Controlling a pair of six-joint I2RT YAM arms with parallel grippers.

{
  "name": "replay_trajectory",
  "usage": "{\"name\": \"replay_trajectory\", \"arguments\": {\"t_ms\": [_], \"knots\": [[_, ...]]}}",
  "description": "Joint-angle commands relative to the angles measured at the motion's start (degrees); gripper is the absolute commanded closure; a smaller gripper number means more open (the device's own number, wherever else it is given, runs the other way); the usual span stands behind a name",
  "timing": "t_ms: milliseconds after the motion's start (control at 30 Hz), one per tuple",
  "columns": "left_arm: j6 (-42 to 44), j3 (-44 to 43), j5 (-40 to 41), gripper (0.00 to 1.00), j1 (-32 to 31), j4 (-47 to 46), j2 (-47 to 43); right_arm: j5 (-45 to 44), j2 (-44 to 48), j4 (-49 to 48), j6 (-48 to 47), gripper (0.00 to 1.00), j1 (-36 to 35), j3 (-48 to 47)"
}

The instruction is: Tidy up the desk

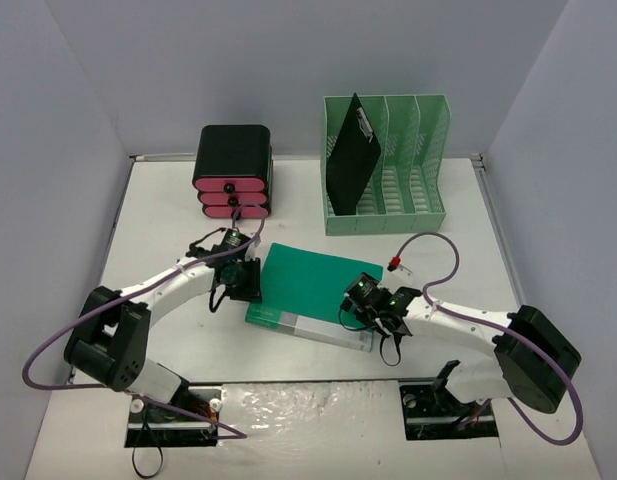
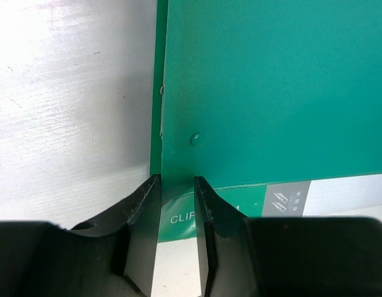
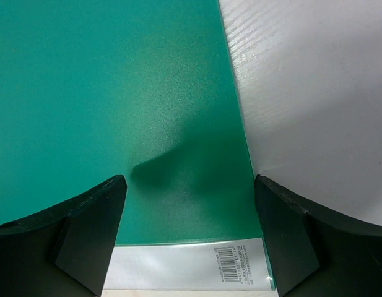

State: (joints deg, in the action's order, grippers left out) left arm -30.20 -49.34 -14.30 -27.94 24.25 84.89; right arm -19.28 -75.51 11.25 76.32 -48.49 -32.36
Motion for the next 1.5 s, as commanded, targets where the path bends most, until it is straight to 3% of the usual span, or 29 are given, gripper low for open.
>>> {"name": "replay_trajectory", "arguments": {"t_ms": [0, 367, 567, 767, 1233, 1467], "knots": [[-4.84, -4.07, -15.94, 1.00, -2.15, -5.56, -4.38, 7.73, -5.05, -6.29, 3.40, 0.19, -1.26, 2.13], [-4.06, -8.17, -17.18, 1.00, -1.82, -2.28, -5.85, 6.28, -3.22, -3.77, 4.31, 0.18, -2.41, 0.82], [-3.56, -9.90, -18.05, 1.00, -1.59, -0.35, -6.23, -2.17, 10.46, 9.06, 5.77, 0.16, -4.25, -4.20], [-4.26, -9.80, -19.30, 1.00, -1.41, -1.15, -6.40, -5.77, 14.16, 15.56, 6.99, 0.15, -5.12, -8.15], [-7.04, -11.90, -21.11, 1.00, -1.32, -2.45, -8.15, -10.17, 12.76, 20.49, 5.25, 0.09, -5.83, -14.22], [-6.45, -16.24, -20.75, 1.00, -1.41, 0.05, -9.77, -10.40, 6.04, 20.23, 4.30, 0.08, -6.01, -14.14]]}}
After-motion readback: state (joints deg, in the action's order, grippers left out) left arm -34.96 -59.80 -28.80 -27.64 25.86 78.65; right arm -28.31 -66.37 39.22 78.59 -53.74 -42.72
